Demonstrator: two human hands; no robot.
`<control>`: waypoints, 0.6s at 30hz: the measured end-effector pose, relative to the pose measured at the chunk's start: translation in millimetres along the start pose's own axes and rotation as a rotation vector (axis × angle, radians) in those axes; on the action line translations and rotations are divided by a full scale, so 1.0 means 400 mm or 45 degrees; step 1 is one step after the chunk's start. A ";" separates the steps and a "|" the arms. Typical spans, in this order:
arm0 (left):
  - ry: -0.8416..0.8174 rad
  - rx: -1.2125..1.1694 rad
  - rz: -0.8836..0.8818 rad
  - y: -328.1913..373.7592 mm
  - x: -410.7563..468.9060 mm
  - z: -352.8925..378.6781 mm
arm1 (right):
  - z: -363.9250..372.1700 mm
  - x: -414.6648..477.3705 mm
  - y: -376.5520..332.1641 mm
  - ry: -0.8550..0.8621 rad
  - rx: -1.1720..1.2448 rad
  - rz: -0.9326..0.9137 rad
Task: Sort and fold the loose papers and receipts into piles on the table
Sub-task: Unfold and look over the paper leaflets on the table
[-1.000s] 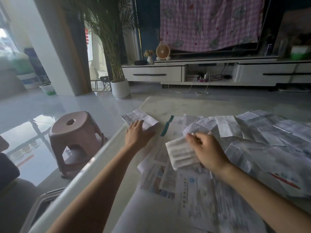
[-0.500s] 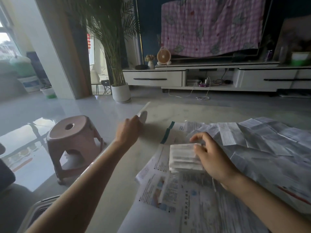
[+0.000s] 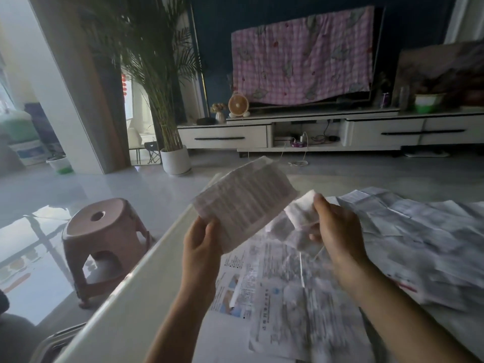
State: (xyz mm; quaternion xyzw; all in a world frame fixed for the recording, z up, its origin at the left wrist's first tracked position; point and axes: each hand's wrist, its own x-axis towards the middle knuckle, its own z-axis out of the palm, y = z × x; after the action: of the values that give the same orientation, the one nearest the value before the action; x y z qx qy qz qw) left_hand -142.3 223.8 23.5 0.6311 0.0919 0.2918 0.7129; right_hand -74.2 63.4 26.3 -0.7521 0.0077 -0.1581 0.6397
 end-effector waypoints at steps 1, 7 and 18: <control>0.046 0.047 0.036 -0.003 -0.001 -0.001 | -0.025 0.006 0.005 0.151 -0.046 -0.064; -0.152 -0.090 -0.112 -0.014 -0.044 0.023 | -0.018 -0.069 -0.027 -0.328 -0.214 -0.531; -0.117 0.633 0.287 -0.054 -0.047 0.004 | -0.032 -0.072 0.017 -0.828 -0.048 -0.060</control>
State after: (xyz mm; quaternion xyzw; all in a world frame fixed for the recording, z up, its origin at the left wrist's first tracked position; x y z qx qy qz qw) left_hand -150.4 211.8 -1.3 0.8054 0.0572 0.3089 0.5026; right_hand -103.4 56.1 14.9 -0.7748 -0.2116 0.0759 0.5908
